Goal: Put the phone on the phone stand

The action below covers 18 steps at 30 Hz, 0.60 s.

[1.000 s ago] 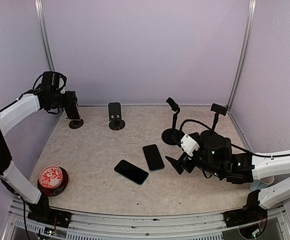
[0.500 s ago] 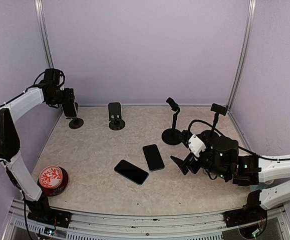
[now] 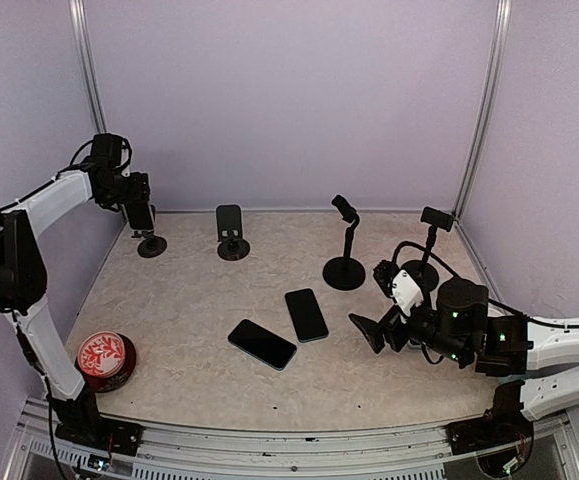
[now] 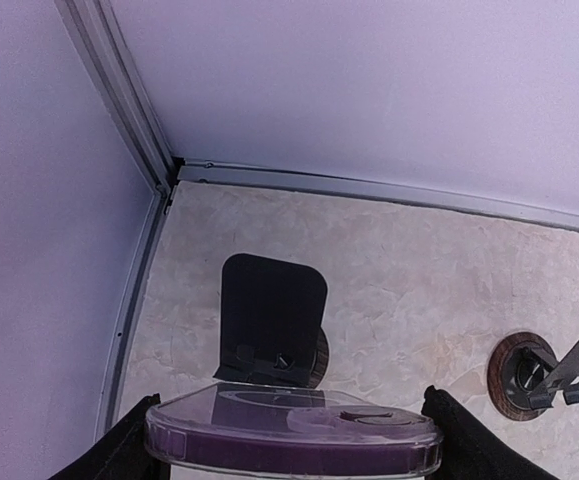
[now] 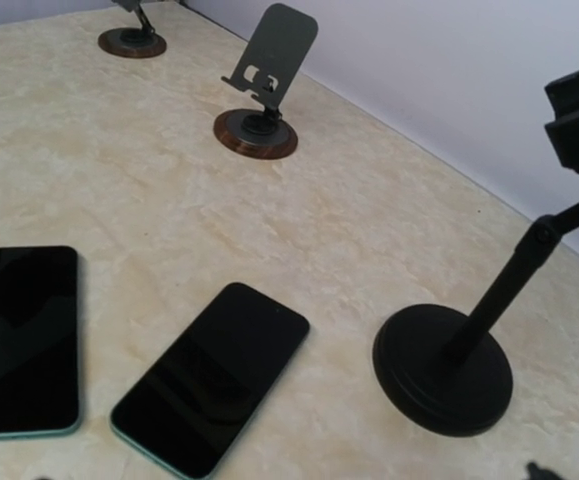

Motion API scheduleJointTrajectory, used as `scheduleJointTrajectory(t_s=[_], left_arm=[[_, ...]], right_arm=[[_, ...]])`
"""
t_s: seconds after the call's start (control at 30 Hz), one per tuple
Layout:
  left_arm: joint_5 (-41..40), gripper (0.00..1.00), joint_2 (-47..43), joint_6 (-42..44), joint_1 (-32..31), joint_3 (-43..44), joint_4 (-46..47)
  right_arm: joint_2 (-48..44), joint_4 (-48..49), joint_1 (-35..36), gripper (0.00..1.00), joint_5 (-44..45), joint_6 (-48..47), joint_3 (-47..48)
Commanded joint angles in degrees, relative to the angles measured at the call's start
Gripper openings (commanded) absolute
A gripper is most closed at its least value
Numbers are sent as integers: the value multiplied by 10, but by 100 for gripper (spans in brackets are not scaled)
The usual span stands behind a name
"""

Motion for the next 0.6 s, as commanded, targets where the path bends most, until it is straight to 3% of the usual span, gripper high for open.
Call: scheduleJointTrajectory(t_s=[0.0,0.57], left_arm=[[3,58,13,13,14,32,22],[72,62,58,20,44,65,17]], right_arm=[[-10,-13,-2,100,-1,16,-3],[12,-12,-1,100,-12,26,8]])
